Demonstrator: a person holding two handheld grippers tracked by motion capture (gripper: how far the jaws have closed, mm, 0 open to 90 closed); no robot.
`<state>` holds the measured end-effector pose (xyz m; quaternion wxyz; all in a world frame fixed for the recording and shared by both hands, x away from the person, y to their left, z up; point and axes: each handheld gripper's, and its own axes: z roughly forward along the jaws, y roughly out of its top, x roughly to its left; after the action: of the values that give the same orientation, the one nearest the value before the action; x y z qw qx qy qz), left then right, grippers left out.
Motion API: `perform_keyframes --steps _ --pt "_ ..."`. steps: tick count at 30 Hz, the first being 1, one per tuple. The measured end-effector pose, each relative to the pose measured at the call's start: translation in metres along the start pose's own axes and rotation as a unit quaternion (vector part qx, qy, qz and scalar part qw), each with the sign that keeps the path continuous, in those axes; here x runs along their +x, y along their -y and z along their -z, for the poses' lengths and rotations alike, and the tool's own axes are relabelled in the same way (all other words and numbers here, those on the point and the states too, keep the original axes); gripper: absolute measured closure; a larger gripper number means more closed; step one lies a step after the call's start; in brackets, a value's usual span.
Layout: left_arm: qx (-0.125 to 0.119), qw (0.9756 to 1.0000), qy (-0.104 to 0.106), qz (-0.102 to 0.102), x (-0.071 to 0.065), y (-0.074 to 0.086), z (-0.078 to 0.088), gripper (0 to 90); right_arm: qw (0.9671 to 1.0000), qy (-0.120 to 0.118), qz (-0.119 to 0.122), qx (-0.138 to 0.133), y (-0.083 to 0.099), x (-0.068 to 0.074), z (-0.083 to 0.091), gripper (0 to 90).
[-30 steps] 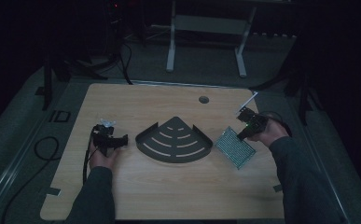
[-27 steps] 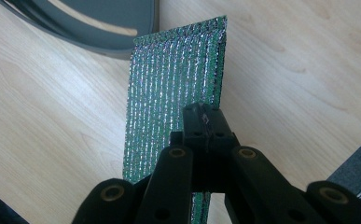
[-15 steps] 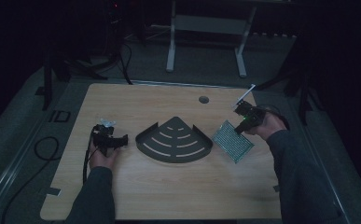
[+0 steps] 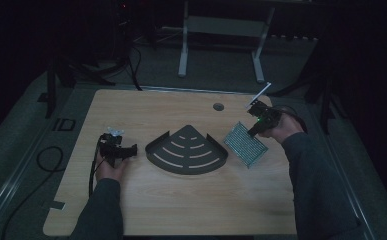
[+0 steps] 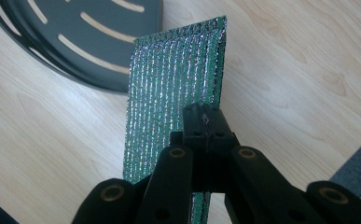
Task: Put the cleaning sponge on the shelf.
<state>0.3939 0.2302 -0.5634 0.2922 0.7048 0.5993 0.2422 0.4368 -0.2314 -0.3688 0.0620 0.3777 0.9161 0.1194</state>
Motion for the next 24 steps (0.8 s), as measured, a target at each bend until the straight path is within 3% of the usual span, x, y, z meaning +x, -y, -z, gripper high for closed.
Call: perform_keyframes --steps 24 --pt "-0.001 1.0000 0.000 0.000 0.000 0.000 0.000 10.9 0.9998 -0.015 0.001 -0.015 -0.038 0.013 -0.016 89.9"
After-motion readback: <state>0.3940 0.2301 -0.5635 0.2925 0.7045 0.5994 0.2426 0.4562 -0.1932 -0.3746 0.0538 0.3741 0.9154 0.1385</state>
